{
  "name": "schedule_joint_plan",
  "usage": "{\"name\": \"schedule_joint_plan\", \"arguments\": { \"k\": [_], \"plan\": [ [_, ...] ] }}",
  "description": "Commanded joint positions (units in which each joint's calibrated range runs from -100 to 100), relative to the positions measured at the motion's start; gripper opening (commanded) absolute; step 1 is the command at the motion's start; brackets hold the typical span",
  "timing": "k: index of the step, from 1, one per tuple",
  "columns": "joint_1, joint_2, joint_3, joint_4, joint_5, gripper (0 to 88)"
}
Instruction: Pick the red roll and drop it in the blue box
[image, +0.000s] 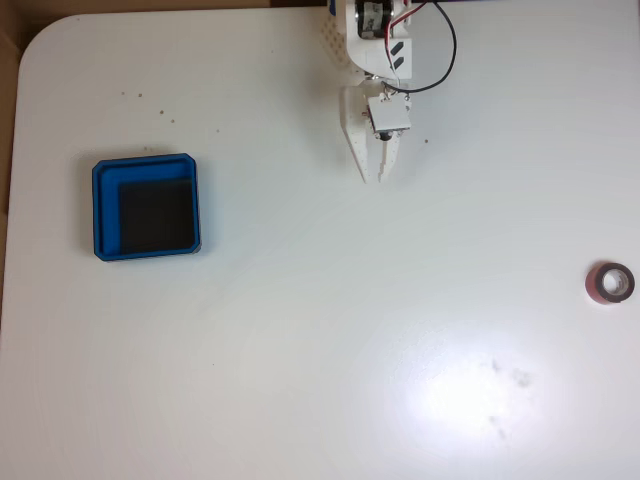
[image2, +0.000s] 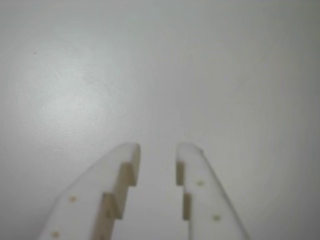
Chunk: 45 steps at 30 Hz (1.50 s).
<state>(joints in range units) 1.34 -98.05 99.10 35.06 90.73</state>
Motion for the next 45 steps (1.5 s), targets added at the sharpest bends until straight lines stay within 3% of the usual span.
{"name": "schedule_joint_plan", "arguments": {
  "k": [1, 25, 45],
  "plan": [
    [-0.11, -0.11, 0.72, -0.40, 0.07, 0.8],
    [-0.99, -0.19, 0.81, -0.40, 0.15, 0.8],
    [-13.70, -0.28, 0.81, -0.49, -0.28, 0.8]
  ]
}}
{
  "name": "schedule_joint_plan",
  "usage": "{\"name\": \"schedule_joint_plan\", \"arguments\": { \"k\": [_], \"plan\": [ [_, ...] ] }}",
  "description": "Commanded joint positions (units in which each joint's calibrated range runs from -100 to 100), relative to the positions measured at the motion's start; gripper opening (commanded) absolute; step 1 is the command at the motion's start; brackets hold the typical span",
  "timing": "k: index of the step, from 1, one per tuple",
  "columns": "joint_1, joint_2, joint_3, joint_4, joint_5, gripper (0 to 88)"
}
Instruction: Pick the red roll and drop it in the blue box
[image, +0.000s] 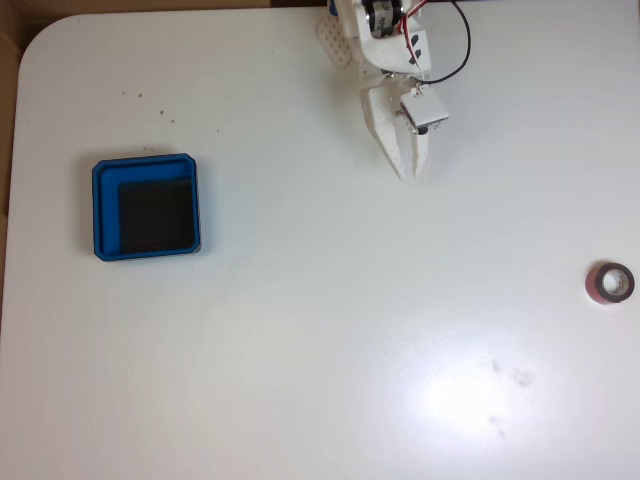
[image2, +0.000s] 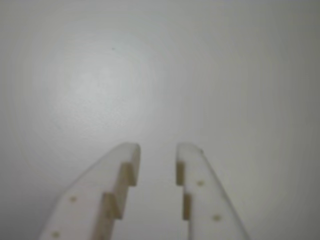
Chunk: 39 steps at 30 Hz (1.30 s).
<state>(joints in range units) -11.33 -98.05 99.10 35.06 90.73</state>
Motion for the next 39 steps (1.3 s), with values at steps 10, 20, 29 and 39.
{"name": "schedule_joint_plan", "arguments": {
  "k": [10, 20, 29, 39],
  "plan": [
    [-6.01, -0.36, 0.81, -0.49, -0.28, 0.8],
    [-10.99, -0.36, 0.81, -0.49, -0.28, 0.8],
    [-14.61, -0.36, 0.81, -0.49, -0.28, 0.8],
    [-19.69, -0.36, 0.81, -0.49, -0.28, 0.8]
  ]
}}
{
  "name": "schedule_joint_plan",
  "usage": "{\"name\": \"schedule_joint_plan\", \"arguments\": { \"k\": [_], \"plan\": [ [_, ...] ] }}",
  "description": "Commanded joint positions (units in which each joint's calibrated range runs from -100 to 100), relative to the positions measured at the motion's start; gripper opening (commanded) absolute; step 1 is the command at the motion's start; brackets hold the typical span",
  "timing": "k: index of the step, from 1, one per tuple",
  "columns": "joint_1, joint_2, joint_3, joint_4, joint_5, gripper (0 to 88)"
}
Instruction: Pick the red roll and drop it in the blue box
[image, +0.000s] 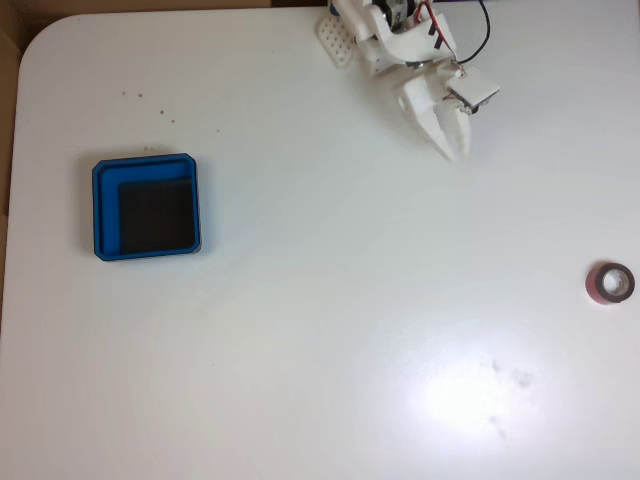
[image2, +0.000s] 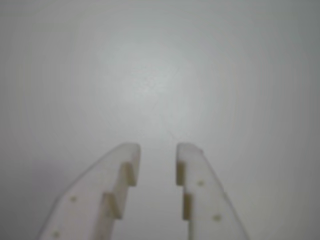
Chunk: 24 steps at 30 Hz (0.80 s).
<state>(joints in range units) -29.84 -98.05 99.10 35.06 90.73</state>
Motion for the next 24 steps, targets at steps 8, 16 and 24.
{"name": "schedule_joint_plan", "arguments": {
  "k": [8, 16, 24],
  "plan": [
    [-5.68, -0.44, 0.72, -0.49, -0.20, 0.8],
    [-6.36, -0.36, 0.72, -0.49, -0.28, 0.8],
    [-6.75, -0.53, 0.72, -1.23, -0.37, 0.9]
  ]
}}
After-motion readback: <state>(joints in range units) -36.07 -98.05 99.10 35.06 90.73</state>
